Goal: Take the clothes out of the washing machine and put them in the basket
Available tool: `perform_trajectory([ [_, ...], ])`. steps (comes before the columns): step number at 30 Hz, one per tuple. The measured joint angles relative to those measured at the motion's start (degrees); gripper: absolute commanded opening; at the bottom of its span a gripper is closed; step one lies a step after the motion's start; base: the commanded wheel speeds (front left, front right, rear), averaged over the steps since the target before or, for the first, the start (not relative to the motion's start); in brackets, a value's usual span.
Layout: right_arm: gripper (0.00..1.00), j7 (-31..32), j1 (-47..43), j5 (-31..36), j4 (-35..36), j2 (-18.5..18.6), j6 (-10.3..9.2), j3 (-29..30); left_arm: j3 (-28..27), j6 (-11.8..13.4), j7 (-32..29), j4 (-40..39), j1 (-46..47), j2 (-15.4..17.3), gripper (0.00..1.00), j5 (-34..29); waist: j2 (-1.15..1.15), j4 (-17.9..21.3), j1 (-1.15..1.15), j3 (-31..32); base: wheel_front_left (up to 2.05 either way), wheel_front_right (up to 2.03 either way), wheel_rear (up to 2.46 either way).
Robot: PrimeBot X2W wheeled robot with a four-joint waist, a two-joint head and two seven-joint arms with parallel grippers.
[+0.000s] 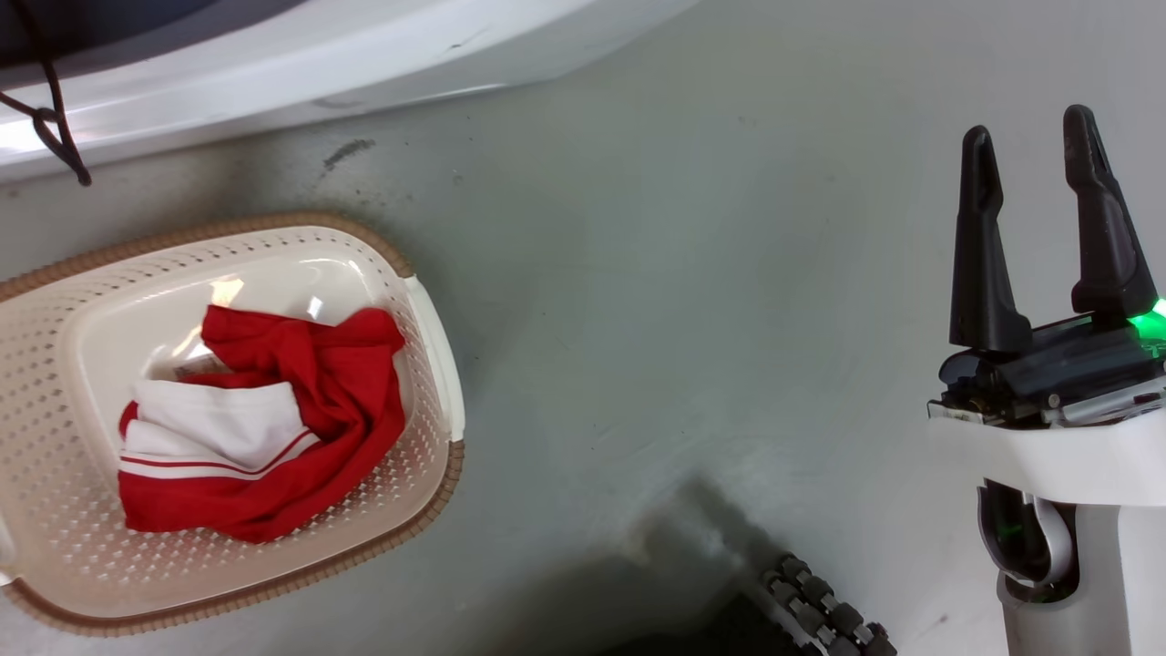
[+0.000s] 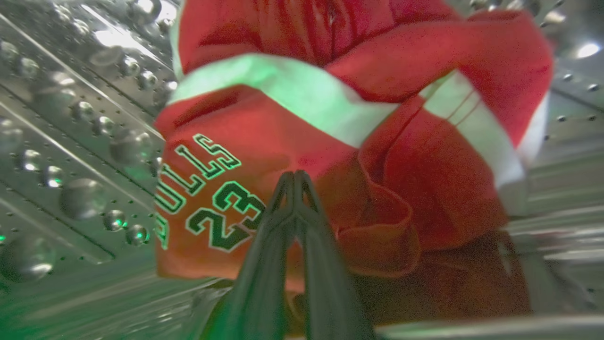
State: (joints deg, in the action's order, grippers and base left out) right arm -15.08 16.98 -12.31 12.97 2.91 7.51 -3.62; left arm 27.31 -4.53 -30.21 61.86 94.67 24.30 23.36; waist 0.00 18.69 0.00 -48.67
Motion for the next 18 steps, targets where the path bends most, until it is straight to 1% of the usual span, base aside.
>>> perform_trajectory([
  [4, 1.0, 0.0, -0.49, 0.75, -0.48, 0.0, 0.0, 0.0, -0.04, -1.03, 2.83, -0.82, -1.54, 0.08, 0.0, 0.91, 0.0, -0.91, 0.0, 1.76, 0.0, 0.0, 0.0],
  [10, 1.0, 0.0, -0.81, 2.08, -1.44, -0.02, 0.0, 0.51, 0.52, -2.38, 9.24, -1.29, -5.46, -0.02, 0.0, 2.68, 0.0, -2.73, 0.0, 5.5, 0.0, 0.0, 0.0],
  [14, 1.0, 0.0, -1.53, 3.14, -2.13, -0.02, 0.0, 0.74, 1.97, -2.8, 14.18, -1.48, -8.96, -0.12, 0.0, 3.85, 0.0, -4.11, -0.01, 8.46, 0.0, 0.0, 0.0],
  [18, 1.0, 0.0, -2.32, 4.03, -2.69, -0.03, 0.0, 0.45, 5.24, -2.86, 18.8, -3.61, -14.22, -0.91, 0.0, 6.54, 0.0, -5.45, -0.01, 11.6, 0.0, 0.0, 0.0],
])
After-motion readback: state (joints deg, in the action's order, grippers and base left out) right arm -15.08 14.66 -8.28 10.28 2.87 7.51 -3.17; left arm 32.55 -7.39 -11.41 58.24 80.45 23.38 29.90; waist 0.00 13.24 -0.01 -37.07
